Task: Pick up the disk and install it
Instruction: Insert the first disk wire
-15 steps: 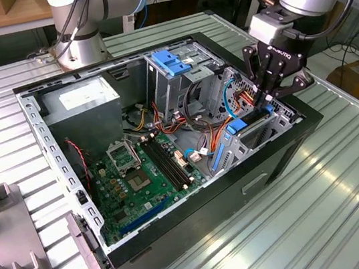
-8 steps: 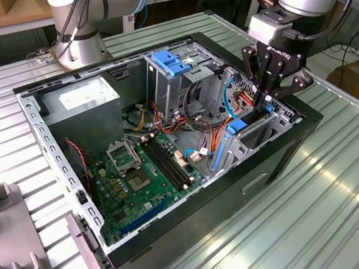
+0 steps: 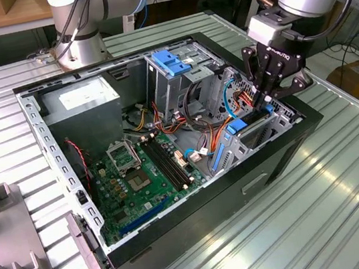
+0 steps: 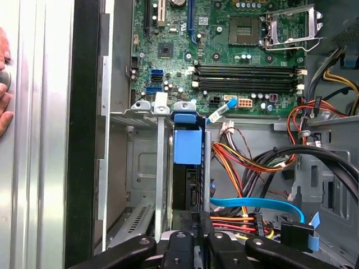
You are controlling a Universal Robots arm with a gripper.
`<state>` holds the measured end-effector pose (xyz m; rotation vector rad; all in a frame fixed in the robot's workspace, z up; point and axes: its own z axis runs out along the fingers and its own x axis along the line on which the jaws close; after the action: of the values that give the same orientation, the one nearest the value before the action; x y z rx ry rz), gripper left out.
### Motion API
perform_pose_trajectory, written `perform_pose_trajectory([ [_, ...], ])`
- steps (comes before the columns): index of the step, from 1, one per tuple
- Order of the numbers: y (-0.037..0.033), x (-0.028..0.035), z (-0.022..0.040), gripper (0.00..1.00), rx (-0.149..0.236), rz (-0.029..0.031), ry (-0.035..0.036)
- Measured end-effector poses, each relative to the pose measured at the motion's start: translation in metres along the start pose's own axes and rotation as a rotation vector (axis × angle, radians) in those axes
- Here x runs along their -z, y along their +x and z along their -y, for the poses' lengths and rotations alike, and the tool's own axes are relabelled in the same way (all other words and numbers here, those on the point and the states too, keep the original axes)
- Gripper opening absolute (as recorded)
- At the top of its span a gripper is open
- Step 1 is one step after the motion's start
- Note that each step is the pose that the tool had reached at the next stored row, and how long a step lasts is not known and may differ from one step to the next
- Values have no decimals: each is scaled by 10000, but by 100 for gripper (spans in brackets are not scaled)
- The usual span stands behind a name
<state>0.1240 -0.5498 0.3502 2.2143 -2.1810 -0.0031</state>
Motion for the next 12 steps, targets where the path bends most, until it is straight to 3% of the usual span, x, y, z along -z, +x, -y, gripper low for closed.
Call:
perform_pose_trajectory([
  [12,-1,-36,8,16,-76,3,-5],
])
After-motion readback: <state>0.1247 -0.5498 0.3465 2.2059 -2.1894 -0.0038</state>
